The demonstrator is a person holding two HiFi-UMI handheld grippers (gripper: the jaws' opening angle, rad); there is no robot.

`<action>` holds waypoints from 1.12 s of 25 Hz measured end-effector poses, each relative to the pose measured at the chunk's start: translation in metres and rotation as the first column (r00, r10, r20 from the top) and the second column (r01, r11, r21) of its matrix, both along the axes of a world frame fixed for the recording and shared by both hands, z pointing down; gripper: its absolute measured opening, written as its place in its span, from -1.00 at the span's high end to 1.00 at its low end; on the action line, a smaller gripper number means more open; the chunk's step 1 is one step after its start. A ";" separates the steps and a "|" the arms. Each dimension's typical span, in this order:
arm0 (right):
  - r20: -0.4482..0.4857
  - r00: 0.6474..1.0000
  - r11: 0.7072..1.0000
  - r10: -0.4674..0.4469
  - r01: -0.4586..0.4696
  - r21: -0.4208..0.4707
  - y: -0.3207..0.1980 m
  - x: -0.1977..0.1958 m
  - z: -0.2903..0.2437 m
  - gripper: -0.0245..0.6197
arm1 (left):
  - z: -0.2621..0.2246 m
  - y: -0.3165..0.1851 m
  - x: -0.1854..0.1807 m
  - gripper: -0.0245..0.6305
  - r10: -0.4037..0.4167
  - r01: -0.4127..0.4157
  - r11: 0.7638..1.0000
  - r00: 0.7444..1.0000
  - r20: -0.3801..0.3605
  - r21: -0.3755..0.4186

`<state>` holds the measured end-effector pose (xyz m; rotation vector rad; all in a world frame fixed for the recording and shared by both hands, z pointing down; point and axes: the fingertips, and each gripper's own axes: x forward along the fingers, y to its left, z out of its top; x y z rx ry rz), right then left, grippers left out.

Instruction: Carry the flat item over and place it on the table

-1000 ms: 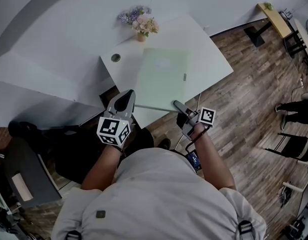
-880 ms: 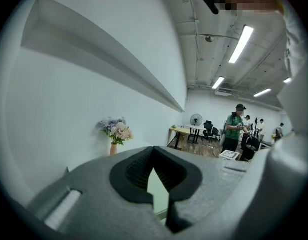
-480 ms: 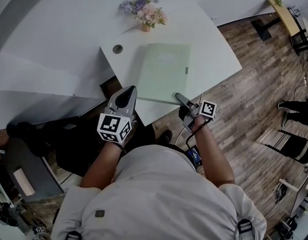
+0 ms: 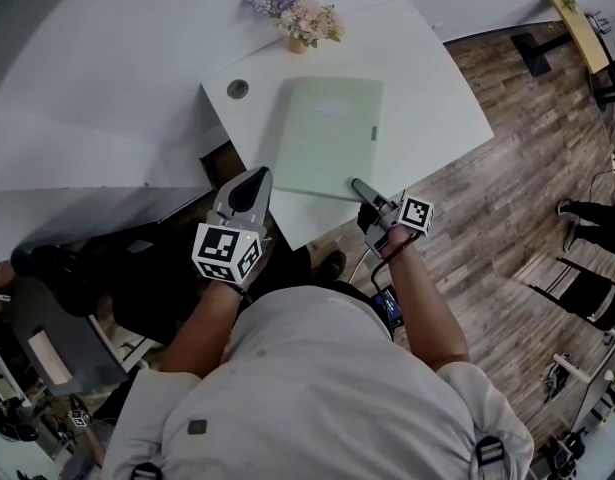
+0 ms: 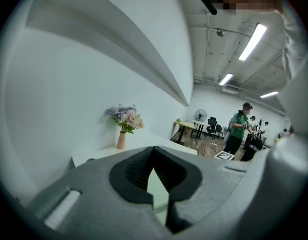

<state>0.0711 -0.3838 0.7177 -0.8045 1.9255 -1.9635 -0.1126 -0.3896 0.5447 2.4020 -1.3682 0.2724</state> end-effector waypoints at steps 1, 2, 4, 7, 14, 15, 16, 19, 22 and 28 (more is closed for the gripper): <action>-0.012 1.000 1.000 0.004 -0.004 0.007 -0.002 0.001 0.003 -0.03 | 0.001 -0.001 -0.001 0.93 0.000 0.000 1.000 1.000 0.000 -0.003; -0.023 1.000 1.000 0.011 -0.011 0.011 -0.003 0.002 0.006 -0.03 | 0.002 -0.002 -0.001 0.93 0.001 -0.001 1.000 1.000 0.000 -0.005; -0.046 0.998 0.999 0.030 -0.029 0.017 -0.006 0.006 0.012 -0.03 | 0.004 -0.004 0.000 0.93 0.005 -0.005 1.000 1.000 0.002 -0.007; -0.086 0.995 0.999 0.048 -0.047 0.007 -0.009 0.008 0.021 -0.04 | 0.008 -0.007 0.002 0.93 0.015 -0.015 1.000 1.000 0.004 -0.014; -0.201 0.979 0.999 0.041 -0.042 0.002 -0.012 0.011 0.041 -0.06 | 0.018 -0.012 0.005 0.93 0.027 -0.026 0.999 1.000 0.001 -0.038; -0.218 0.975 0.999 0.035 -0.035 0.002 -0.012 0.012 0.045 -0.06 | 0.020 -0.013 0.005 0.93 0.027 -0.027 0.999 1.000 0.001 -0.041; -0.235 0.972 1.000 0.027 -0.028 0.001 -0.012 0.013 0.048 -0.08 | 0.021 -0.013 0.005 0.93 0.026 -0.026 0.999 1.000 0.001 -0.044; -0.288 0.958 1.000 0.002 -0.003 -0.002 -0.011 0.014 0.056 -0.13 | 0.024 -0.014 0.005 0.93 0.027 -0.027 0.998 1.000 -0.002 -0.050; -0.354 0.935 1.000 -0.018 0.022 0.008 -0.011 0.015 0.063 -0.20 | 0.027 -0.015 0.005 0.93 0.029 -0.030 0.998 1.000 -0.005 -0.055; -0.501 0.864 0.997 -0.057 0.071 0.009 -0.011 0.029 0.085 -0.31 | 0.031 -0.013 0.008 0.93 0.041 -0.041 0.997 0.999 -0.011 -0.066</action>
